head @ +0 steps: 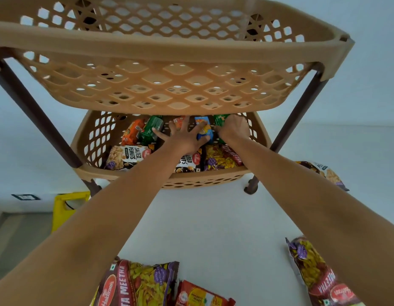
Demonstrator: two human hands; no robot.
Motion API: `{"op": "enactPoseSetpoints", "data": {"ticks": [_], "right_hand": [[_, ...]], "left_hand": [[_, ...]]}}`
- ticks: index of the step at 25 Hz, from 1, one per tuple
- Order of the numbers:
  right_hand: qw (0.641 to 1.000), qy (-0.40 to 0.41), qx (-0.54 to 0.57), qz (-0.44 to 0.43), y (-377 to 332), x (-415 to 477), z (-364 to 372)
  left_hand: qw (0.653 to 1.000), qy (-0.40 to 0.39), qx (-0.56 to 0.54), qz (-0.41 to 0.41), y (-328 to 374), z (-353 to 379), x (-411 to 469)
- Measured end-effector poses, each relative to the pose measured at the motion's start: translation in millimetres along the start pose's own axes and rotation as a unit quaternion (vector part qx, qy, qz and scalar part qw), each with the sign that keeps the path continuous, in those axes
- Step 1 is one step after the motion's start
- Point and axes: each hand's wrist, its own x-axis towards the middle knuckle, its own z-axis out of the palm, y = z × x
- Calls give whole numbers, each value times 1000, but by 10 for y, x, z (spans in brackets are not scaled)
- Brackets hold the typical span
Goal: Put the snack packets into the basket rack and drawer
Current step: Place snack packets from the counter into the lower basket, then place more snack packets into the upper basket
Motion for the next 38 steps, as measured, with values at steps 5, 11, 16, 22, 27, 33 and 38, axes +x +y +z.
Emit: {"op": "enactPoseSetpoints", "data": {"ticks": [5,11,16,22,27,33,38], "right_hand": [[1000,6,0,-9,-2,38,64],[983,117,133,-52,-39,-154,-141],[955,158,142,-208,49,-892,-493],[934,89,263,-225,464,-2145,-646],[927,15,282,-247,779,-2991,-537],[936,-92,201,-273,1066,-3400,-193],[937,-188,126,-265,1142,-3470,-5]], "left_hand": [[1000,7,-2,0,26,37,22],[987,130,-88,30,34,-141,-203],[934,306,-174,68,-7,-161,-896],[908,321,-231,142,-275,142,-2016],[911,290,-270,118,-624,450,-2808],[985,103,-103,93,-1061,740,-3203],[996,33,-2,77,-1151,905,-3246]]}}
